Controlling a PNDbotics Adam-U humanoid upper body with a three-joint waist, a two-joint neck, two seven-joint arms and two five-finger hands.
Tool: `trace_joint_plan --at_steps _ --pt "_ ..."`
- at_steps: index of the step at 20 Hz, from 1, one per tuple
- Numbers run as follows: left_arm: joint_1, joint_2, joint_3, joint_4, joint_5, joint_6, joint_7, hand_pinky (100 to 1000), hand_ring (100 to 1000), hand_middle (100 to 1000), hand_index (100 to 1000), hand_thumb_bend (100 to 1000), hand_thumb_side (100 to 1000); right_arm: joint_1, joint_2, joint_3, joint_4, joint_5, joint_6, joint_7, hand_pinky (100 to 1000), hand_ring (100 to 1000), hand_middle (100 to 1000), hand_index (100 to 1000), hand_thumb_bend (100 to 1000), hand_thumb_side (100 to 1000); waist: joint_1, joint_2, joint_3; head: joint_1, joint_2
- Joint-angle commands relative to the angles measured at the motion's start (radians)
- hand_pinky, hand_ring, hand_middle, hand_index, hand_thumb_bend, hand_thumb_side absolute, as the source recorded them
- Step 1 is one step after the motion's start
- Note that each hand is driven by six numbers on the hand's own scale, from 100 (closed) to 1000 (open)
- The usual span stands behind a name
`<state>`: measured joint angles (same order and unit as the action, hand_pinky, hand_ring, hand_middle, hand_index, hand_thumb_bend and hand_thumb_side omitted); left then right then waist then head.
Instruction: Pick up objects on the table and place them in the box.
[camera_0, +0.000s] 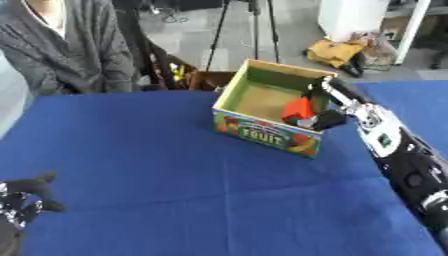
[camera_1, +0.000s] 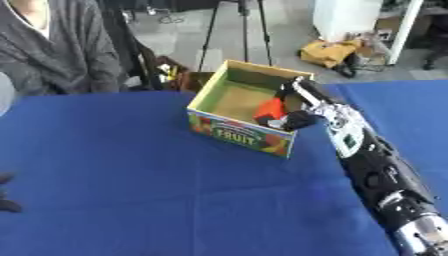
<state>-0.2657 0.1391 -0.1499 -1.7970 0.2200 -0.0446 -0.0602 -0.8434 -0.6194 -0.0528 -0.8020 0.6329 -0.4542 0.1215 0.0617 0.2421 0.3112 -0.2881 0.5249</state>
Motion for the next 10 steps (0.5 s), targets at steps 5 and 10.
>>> trace_joint_plan --at_steps 5,10 --pt "-0.017 0.002 -0.002 -0.018 0.002 -0.003 -0.001 538 834 480 611 360 838 0.003 -0.017 -0.009 0.02 0.042 -0.024 -0.007 866 740 534 414 177 424 -0.004 -0.008 -0.011 -0.001 -0.004" --pt "-0.023 0.002 0.0 -0.02 0.0 -0.004 0.001 539 834 480 612 362 837 0.007 -0.012 -0.003 0.025 0.05 -0.061 0.029 972 902 947 835 578 569 -0.012 -0.008 -0.021 0.001 -0.006"
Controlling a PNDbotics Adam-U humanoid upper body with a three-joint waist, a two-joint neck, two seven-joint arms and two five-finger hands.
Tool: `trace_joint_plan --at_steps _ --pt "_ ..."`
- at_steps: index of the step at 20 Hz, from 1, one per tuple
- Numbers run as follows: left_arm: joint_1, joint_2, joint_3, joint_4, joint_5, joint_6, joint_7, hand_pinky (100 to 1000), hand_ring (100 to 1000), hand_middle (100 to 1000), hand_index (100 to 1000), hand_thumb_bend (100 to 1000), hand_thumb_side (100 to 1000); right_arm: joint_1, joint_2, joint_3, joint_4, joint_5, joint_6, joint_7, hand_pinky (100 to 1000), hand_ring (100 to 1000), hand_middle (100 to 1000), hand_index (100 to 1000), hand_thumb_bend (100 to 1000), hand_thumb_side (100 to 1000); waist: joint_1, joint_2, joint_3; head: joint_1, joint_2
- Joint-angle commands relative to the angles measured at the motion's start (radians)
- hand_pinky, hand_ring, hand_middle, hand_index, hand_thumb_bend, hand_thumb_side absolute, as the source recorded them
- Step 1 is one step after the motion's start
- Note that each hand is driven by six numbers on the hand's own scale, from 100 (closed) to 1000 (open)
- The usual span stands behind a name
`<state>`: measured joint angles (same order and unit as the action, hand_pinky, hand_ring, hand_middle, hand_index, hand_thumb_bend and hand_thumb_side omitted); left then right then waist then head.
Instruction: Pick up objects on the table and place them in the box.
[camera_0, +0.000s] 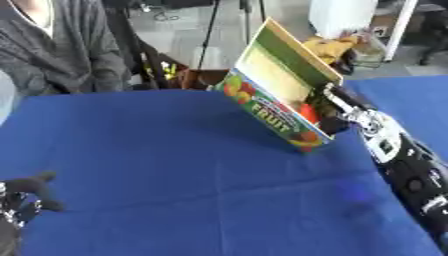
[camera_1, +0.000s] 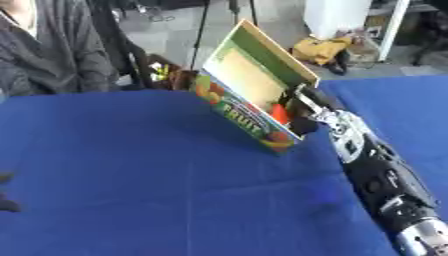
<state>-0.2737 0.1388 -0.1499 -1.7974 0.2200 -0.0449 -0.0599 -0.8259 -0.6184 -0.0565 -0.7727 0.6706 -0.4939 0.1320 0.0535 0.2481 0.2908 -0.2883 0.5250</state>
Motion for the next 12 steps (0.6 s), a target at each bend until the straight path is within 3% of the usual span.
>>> trace_joint_plan --at_steps 1,2,5,6,12 --pt "-0.016 0.003 0.0 -0.019 0.0 -0.004 0.001 539 834 480 612 363 837 -0.011 -0.013 0.004 -0.006 0.014 -0.034 0.032 996 928 981 862 630 589 -0.005 -0.014 -0.002 0.001 -0.006" --pt "-0.017 0.003 0.0 -0.019 -0.001 -0.004 0.001 539 834 481 612 363 837 -0.012 -0.013 0.007 -0.009 0.017 -0.047 0.047 1000 966 1000 895 659 618 -0.007 -0.014 -0.004 0.001 -0.006" --pt "-0.019 0.003 0.001 -0.02 -0.001 -0.005 0.002 539 834 481 612 363 837 -0.013 -0.015 0.002 -0.018 0.02 -0.072 0.083 1000 966 1000 895 659 618 -0.009 -0.014 -0.007 0.002 -0.007" --pt "-0.019 0.003 0.001 -0.02 -0.002 -0.005 0.002 540 838 481 612 363 837 -0.014 -0.015 0.001 -0.019 0.019 -0.074 0.089 1000 1000 1000 926 715 644 -0.009 -0.014 -0.007 0.002 -0.007" --pt "-0.025 0.005 0.002 -0.02 -0.005 -0.007 0.003 541 839 481 613 363 836 -0.018 -0.02 0.008 -0.095 -0.01 -0.111 0.102 1000 1000 1000 935 789 700 -0.021 -0.02 -0.023 0.003 -0.005"
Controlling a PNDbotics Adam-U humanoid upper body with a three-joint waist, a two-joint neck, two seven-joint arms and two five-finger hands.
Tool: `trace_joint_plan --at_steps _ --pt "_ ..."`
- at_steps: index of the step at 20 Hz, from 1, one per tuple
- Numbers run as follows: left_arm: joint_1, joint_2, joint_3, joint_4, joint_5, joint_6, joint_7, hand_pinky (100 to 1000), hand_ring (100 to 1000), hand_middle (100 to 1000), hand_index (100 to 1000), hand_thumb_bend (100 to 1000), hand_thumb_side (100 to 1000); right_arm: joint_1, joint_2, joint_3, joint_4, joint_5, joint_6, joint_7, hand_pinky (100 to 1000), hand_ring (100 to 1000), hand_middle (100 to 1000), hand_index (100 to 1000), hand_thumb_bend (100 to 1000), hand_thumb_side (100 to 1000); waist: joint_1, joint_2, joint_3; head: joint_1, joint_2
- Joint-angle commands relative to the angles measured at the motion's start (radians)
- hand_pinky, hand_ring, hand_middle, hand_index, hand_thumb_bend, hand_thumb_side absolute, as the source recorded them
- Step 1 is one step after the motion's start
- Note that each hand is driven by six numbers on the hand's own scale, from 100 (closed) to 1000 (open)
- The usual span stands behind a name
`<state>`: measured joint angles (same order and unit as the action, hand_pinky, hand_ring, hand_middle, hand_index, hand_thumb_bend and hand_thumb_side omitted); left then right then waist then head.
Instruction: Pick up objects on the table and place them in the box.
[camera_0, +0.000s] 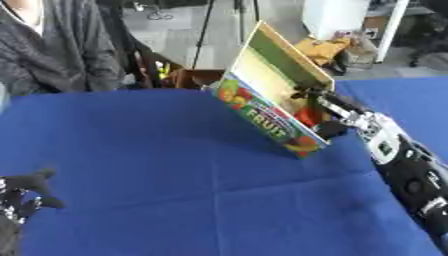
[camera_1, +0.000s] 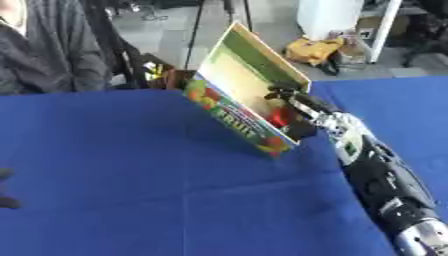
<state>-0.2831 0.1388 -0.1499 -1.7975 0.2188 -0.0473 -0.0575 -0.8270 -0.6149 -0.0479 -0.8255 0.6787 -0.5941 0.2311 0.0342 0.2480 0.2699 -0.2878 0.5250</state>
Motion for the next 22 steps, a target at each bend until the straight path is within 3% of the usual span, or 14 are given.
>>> trace_joint_plan --at_steps 1,2,11,16,17,22 --pt "-0.016 0.005 0.003 -0.02 -0.005 -0.005 0.001 541 839 482 613 364 836 -0.017 -0.023 -0.002 -0.051 -0.028 -0.011 0.0 1000 1000 1000 934 785 769 -0.003 -0.02 -0.004 0.003 -0.006" --pt "-0.017 0.006 0.003 -0.02 -0.005 -0.005 0.001 541 839 482 613 364 836 -0.018 -0.022 -0.003 -0.06 -0.042 -0.012 -0.006 1000 1000 1000 932 790 721 -0.004 -0.021 -0.006 0.003 -0.006" --pt "-0.022 0.006 0.005 -0.021 -0.009 -0.007 0.004 541 840 482 614 365 835 -0.013 -0.013 0.016 -0.184 -0.184 -0.008 -0.081 1000 991 1000 913 779 765 -0.013 -0.024 -0.029 0.007 -0.006" --pt "-0.022 0.006 0.006 -0.02 -0.011 -0.008 0.005 541 840 482 614 365 835 -0.006 -0.013 0.037 -0.265 -0.271 0.019 -0.071 1000 986 1000 903 749 750 -0.014 -0.026 -0.042 0.008 -0.006" --pt "-0.022 0.006 0.006 -0.02 -0.011 -0.008 0.005 540 841 482 614 364 836 -0.005 -0.014 0.039 -0.274 -0.289 0.025 -0.064 1000 966 973 863 722 672 -0.014 -0.026 -0.043 0.008 -0.006" --pt "-0.018 0.006 0.009 -0.019 -0.011 -0.008 0.008 540 842 482 614 363 836 0.014 -0.008 0.07 -0.384 -0.373 0.039 -0.028 1000 942 943 852 708 644 -0.006 -0.025 -0.069 0.014 -0.004"
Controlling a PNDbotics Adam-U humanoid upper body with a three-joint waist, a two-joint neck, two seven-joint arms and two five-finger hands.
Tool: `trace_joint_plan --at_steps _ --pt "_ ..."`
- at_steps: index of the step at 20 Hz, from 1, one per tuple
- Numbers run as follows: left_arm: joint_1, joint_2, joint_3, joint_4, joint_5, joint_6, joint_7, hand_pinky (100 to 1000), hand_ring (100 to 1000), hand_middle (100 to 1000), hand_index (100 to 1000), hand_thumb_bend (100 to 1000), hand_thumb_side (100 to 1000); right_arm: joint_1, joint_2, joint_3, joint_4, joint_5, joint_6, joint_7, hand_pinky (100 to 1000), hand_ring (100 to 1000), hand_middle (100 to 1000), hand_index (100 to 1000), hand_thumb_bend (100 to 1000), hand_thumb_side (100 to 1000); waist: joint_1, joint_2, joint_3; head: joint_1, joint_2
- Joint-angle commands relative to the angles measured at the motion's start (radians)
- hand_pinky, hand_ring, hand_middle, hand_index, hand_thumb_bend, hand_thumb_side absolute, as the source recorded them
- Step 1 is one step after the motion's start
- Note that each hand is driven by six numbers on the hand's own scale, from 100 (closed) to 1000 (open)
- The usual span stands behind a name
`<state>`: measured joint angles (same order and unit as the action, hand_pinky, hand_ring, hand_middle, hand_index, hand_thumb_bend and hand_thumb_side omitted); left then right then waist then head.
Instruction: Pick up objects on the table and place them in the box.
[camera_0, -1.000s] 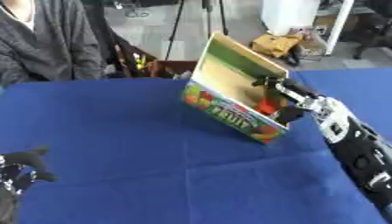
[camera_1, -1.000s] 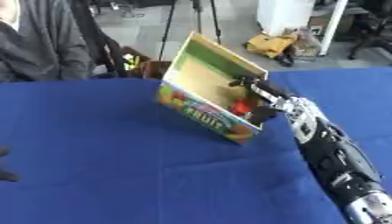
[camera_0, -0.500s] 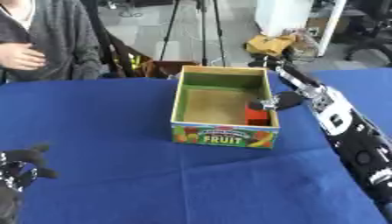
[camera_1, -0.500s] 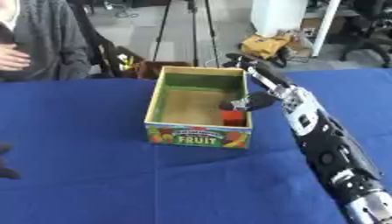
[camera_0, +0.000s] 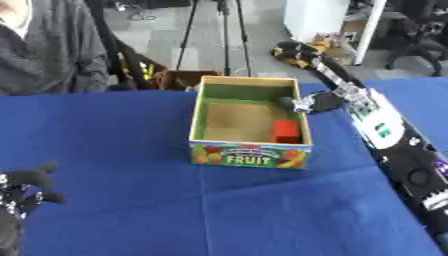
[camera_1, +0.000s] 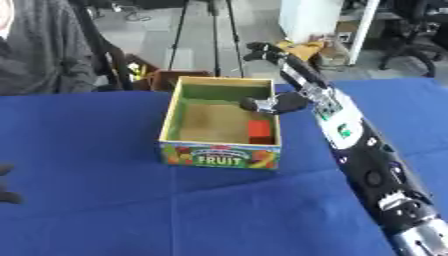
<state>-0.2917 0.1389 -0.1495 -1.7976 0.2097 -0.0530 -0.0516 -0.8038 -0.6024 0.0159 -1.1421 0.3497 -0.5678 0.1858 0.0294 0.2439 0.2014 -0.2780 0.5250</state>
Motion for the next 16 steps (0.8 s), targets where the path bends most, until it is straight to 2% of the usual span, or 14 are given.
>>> trace_joint_plan --at_steps 1,2,3,4,5,10,12,16 --pt "-0.01 0.006 0.009 -0.019 -0.002 -0.003 0.002 540 842 482 614 363 836 -0.006 -0.022 0.007 -0.084 -0.059 0.025 0.027 1000 942 943 852 708 644 -0.001 -0.021 -0.002 0.004 -0.004" --pt "-0.01 0.006 0.009 -0.019 -0.002 -0.003 0.003 539 842 482 614 363 836 -0.004 -0.024 0.008 -0.098 -0.076 0.038 0.038 1000 937 938 850 825 713 -0.001 -0.021 -0.002 0.004 -0.004" --pt "-0.008 0.006 0.011 -0.019 -0.003 -0.003 0.004 540 842 483 614 364 836 -0.005 -0.027 0.017 -0.115 -0.093 0.04 0.051 971 916 906 843 674 596 -0.002 -0.021 -0.01 0.005 -0.002" --pt "-0.006 0.006 0.014 -0.019 -0.003 -0.004 0.007 539 843 481 614 364 836 -0.002 -0.029 0.032 -0.138 -0.109 0.032 0.062 967 914 892 844 1000 731 -0.001 -0.021 -0.021 0.009 -0.002" --pt "-0.003 0.005 0.016 -0.02 -0.002 -0.006 0.01 539 843 483 614 364 837 0.005 -0.033 0.046 -0.161 -0.125 0.021 0.074 965 913 896 844 646 583 0.0 -0.02 -0.031 0.011 -0.001" --pt "0.007 0.008 0.034 -0.018 -0.009 -0.009 0.027 539 843 483 614 364 836 0.086 -0.072 0.064 -0.289 -0.205 -0.049 0.143 948 895 874 840 598 571 0.003 -0.021 -0.073 0.029 0.0" --pt "0.009 0.009 0.036 -0.018 -0.011 -0.01 0.03 539 844 483 614 365 837 0.115 -0.082 0.055 -0.34 -0.237 -0.043 0.168 944 888 864 834 580 566 0.005 -0.022 -0.085 0.034 0.001" --pt "0.014 0.009 0.046 -0.018 -0.014 -0.013 0.041 539 845 483 614 365 837 0.165 -0.09 0.042 -0.437 -0.298 0.007 0.204 945 881 849 814 533 565 0.005 -0.022 -0.102 0.044 0.006"
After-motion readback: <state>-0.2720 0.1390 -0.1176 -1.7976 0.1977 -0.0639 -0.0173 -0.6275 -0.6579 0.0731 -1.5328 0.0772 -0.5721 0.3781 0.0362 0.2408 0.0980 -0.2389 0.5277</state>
